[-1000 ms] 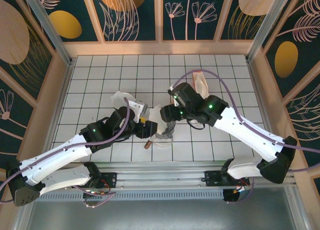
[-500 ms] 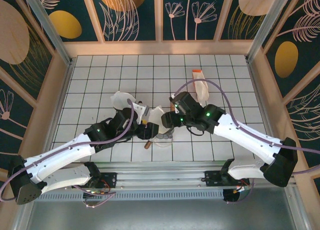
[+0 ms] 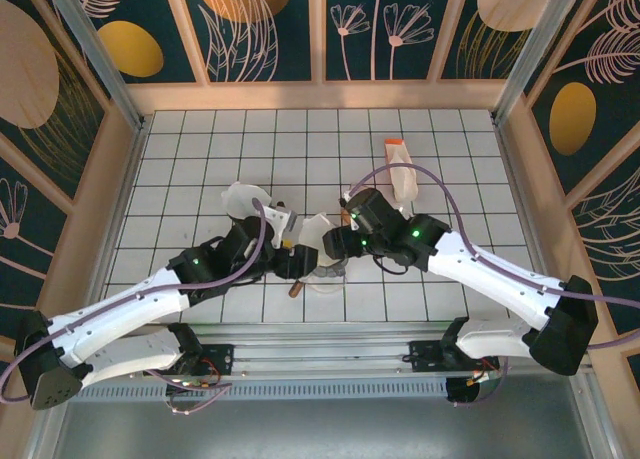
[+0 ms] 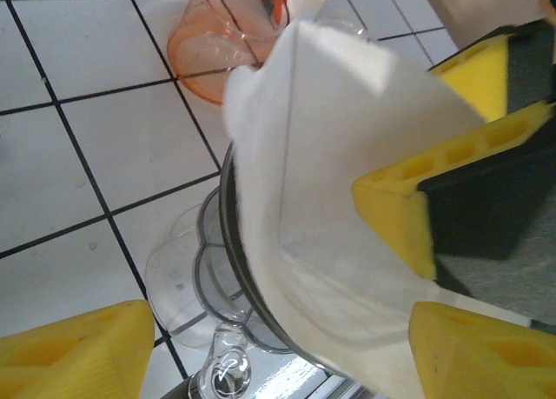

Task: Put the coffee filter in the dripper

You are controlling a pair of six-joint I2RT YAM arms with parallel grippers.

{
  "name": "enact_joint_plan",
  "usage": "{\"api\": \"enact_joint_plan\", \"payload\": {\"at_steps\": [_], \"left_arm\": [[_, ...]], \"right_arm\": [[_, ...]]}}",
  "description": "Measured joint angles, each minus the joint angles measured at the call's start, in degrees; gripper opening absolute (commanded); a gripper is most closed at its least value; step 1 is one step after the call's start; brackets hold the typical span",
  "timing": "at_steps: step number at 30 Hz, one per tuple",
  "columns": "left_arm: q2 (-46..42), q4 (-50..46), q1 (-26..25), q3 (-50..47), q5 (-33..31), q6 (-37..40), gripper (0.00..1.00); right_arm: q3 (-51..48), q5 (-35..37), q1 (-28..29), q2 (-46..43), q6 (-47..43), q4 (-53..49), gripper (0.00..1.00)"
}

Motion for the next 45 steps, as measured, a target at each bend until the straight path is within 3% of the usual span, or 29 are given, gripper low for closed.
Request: {"api": "enact_joint_plan", "payload": {"at_steps": [5,17,27,37,45], "left_arm": [[-2.14,0.35,2.78,1.92,0.92,-0.39,0.70],[-2.43,3.06,4.26,0.37,7.96,-1.03,0.78],[-2.43,2.69,4.55,0.17,7.48,-2.32,0.52],[-1.44,2.34,4.92,-0.79,7.34,-2.54,0.49],[-1.38,2.36,4.92,-0.83,7.34,-2.54,0.50]], "right_arm": [[0.00,0.00,0.00,0.00,-0.02,0.63,0.68],[0.00,0.00,0.00,-0.02,-0.04,1.01,0.69],[0.00,0.00,0.00,0.00,-0.04,1.03,0.68],[0.22,-0.37,-0.37,-2.34,-0.72,1.62,0.73],[0.33,-4.24,-5.81,-6.23,-0.66,2.12,0.68]]}}
